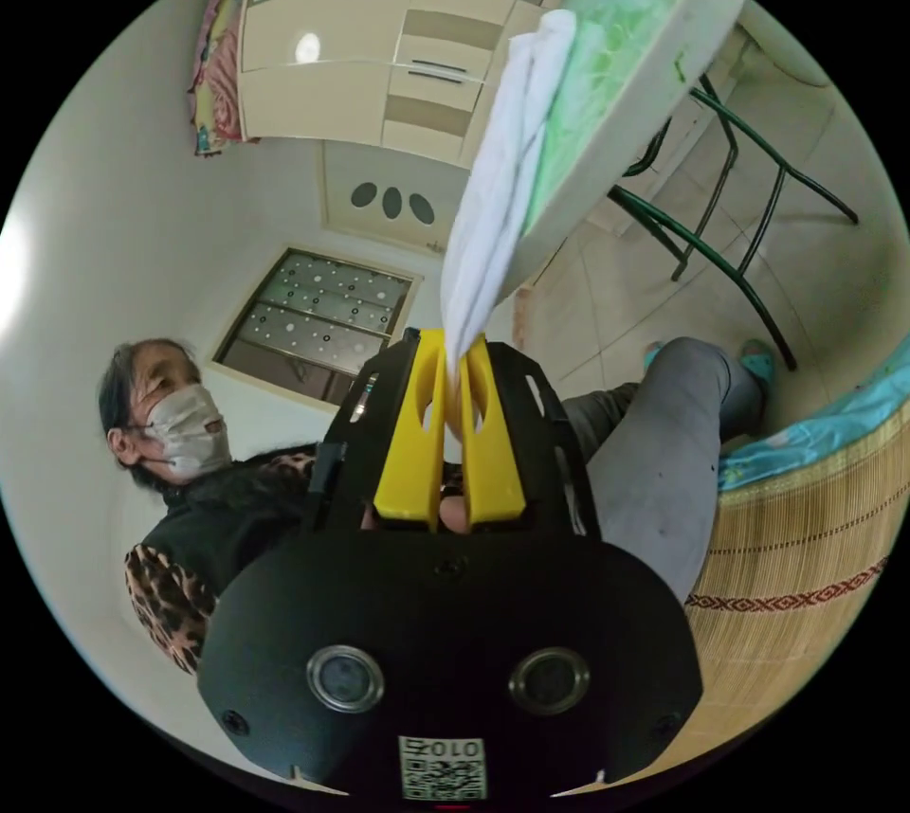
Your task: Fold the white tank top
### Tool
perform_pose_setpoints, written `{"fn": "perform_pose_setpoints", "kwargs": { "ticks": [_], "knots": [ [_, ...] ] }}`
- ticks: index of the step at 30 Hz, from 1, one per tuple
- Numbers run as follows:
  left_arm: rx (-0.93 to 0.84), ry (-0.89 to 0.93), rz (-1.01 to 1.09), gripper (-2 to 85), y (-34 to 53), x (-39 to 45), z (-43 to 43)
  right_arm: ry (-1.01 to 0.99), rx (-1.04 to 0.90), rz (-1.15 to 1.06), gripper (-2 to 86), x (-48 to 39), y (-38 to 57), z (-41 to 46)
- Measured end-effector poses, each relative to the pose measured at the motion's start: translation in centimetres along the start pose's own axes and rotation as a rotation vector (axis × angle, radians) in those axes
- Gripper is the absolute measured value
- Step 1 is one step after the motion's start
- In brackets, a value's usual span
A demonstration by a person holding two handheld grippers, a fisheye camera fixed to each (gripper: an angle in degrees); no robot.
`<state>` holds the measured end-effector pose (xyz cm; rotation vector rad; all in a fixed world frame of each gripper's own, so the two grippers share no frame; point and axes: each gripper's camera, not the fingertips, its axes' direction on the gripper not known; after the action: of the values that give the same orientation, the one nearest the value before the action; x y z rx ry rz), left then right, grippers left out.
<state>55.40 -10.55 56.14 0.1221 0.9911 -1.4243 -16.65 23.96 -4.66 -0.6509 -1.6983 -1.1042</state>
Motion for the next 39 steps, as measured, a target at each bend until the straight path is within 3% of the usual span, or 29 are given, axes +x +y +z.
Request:
{"fn": "perform_pose_setpoints", "kwargs": {
  "ticks": [7,11,16,20,26,30,34,39],
  "knots": [
    [-0.038,-0.006,0.11,5.7,-1.5,4.6,1.5,0.052,-0.026,-0.024,4.2,-1.8,3.5,0.2],
    [-0.006,-0.229,0.262,10.7,-4.4,10.4,1.5,0.067,-0.05,-0.04,4.3,-1.8,4.5,0.9],
    [-0.084,-0.33,0.379,10.8,-7.8,16.2,5.1,0.036,-0.04,-0.033,4.3,-0.4,5.1,2.3],
    [-0.095,-0.604,0.409,10.8,-10.6,20.1,9.6,0.059,-0.056,-0.022,4.3,0.5,5.2,3.5],
    [-0.14,-0.63,0.313,11.6,-13.6,19.5,12.5,0.033,-0.058,-0.031,4.3,1.6,5.8,4.8],
    [-0.031,-0.713,0.325,13.2,-12.9,20.5,9.6,0.004,-0.043,-0.039,4.3,2.4,6.5,5.4],
    [-0.083,-0.499,0.293,13.5,-13.6,19.5,8.4,-0.015,-0.047,-0.028,4.3,3.7,6.6,6.4],
    [-0.084,-0.485,0.383,13.7,-14.7,22.6,10.8,-0.029,-0.038,-0.019,4.3,4.5,6.7,7.3]
  ]
}}
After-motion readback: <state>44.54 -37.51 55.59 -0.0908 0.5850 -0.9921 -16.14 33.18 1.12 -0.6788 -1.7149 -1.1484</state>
